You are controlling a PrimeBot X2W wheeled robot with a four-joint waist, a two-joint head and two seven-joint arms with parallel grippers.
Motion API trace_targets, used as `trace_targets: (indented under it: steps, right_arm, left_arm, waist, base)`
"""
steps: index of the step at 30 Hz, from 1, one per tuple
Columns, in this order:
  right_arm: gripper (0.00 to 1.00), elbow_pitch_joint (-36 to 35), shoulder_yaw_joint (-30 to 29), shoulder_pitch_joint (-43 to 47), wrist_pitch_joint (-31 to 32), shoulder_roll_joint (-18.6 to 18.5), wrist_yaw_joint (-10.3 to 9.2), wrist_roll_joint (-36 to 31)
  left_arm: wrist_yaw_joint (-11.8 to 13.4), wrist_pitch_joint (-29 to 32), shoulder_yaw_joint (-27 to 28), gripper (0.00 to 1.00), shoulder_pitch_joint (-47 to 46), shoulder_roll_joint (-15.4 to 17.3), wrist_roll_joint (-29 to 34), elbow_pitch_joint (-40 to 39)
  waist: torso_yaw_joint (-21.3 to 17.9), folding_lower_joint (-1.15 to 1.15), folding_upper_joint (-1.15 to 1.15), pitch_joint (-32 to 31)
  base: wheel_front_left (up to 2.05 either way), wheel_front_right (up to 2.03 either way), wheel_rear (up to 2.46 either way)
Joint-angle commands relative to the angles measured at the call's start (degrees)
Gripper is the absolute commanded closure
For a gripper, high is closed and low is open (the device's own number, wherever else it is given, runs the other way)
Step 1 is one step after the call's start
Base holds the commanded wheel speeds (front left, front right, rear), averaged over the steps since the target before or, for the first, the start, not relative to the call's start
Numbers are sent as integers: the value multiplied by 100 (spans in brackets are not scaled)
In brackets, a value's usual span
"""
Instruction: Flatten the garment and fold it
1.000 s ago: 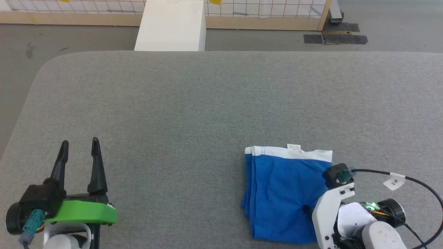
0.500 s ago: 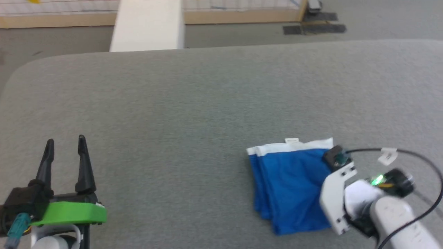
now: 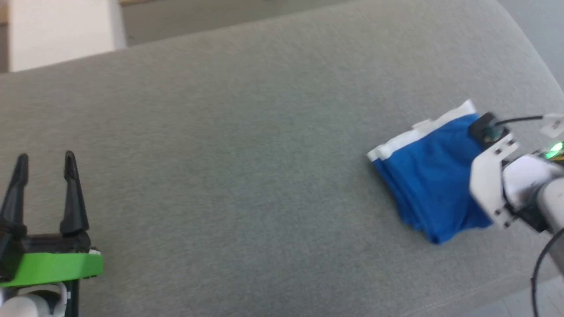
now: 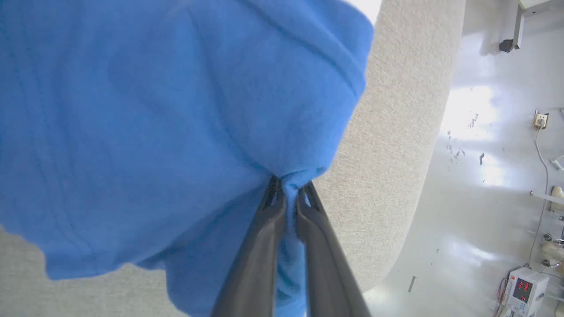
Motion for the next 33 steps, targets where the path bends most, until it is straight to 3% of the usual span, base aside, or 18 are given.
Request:
trace_targets:
  steps: [1,8,16,18,26,33]
  right_arm:
    - [100,112,-61,-196,-95,-53,-11,-36]
    - [100,560,-814,-554,-327,-81,-11,-360]
    - [99,821,-2582,-482,-542,428,-11,-1275]
    - [0,754,-2844,-411,-675,577,-11,-1500]
    - [0,521,-3757,-473,-1468,965,-11,-1660]
    - [0,-203,-3560,-833,-2604,953,-11,-1186]
  left_arm:
    - [-36,-10,24,0,-10,123,-69,-82]
    - [-37,208,-25,0,-33,569,-138,-485]
    - [-37,344,143,0,25,858,-275,-729]
    - [-37,343,154,0,31,884,-304,-727]
    - [3,233,-10,0,-61,757,-340,-480]
    - [153,63,-163,0,-123,415,-323,-21]
  waist:
    - [-682,0,0,765]
    - [-630,0,0,1422]
    - [-437,0,0,1840]
    - [-405,0,0,1853]
    - [-222,0,0,1508]
    - [86,0,0,637]
  base:
    - [0,0,0]
    - [0,0,0]
    - [0,0,0]
    - [0,0,0]
    - [0,0,0]
    - [0,0,0]
